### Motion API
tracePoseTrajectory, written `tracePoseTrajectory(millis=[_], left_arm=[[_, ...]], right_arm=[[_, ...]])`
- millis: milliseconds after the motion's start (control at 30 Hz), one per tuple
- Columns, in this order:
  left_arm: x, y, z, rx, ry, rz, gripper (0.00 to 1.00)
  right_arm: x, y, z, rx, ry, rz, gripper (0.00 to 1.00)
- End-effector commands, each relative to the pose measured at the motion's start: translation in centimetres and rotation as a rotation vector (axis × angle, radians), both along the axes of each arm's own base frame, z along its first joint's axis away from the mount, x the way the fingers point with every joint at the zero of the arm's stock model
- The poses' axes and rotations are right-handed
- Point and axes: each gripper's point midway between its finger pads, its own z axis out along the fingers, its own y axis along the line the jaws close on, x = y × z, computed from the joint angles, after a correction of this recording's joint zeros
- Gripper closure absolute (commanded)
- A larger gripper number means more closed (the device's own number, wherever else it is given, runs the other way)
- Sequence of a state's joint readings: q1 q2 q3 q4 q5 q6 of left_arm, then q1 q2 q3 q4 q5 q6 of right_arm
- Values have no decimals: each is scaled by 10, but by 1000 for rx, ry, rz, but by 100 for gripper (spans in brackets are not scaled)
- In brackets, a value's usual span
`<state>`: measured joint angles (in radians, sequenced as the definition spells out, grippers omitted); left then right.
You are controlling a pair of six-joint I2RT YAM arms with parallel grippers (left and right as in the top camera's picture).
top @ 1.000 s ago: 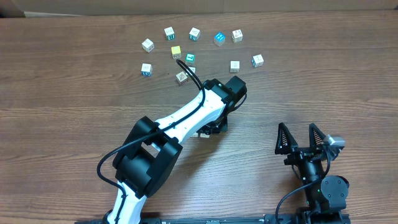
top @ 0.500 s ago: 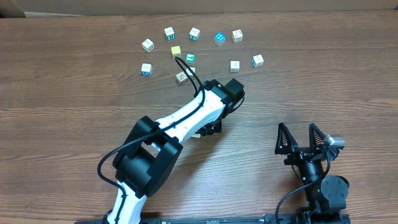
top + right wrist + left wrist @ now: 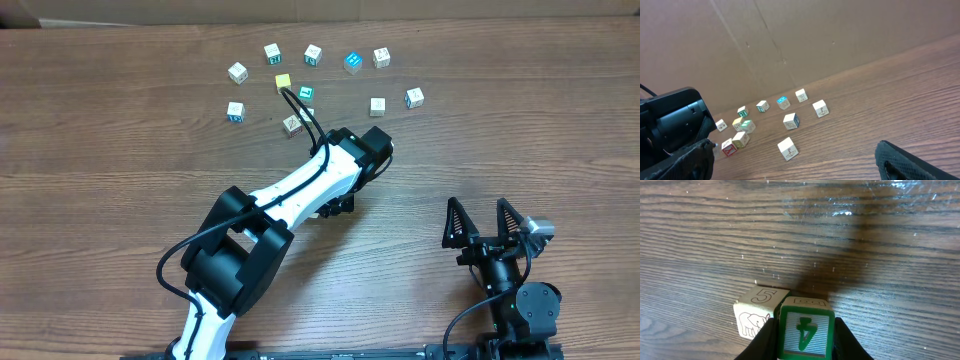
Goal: Form a circle
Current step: 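Lower the green block beside the elephant block and release it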
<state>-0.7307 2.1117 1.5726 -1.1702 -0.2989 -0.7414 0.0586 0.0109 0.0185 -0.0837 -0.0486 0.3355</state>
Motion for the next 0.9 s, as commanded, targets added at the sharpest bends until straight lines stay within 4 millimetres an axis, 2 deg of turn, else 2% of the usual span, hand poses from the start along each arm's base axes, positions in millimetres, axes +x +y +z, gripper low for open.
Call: tracePoseTrajectory(millis=[0,100,200,333,567,733,867], left_arm=[[-4,0,-1,-27,27,15,81],[-5,-2,-2,-35,33,16,76],[-5,-1,-2,-35,35,16,64],[-6,-2,-2,-39,40,17,59],[5,-11,0,-73,9,-29,60],[19,-20,13,-103,-29,-37,62],[19,-26,22,-130,-13,-43,71]], right_arm=[[0,-1,-3,-11,-2,-2,0],[0,-1,-3,-11,-2,-2,0],[0,-1,-3,-11,-2,-2,0],[0,-1,-2,-11,-2,-2,0],[0,-1,-3,-11,-2,-2,0],[0,-1,-2,-11,-2,-2,0],[0,-1,-2,-11,-2,-2,0]])
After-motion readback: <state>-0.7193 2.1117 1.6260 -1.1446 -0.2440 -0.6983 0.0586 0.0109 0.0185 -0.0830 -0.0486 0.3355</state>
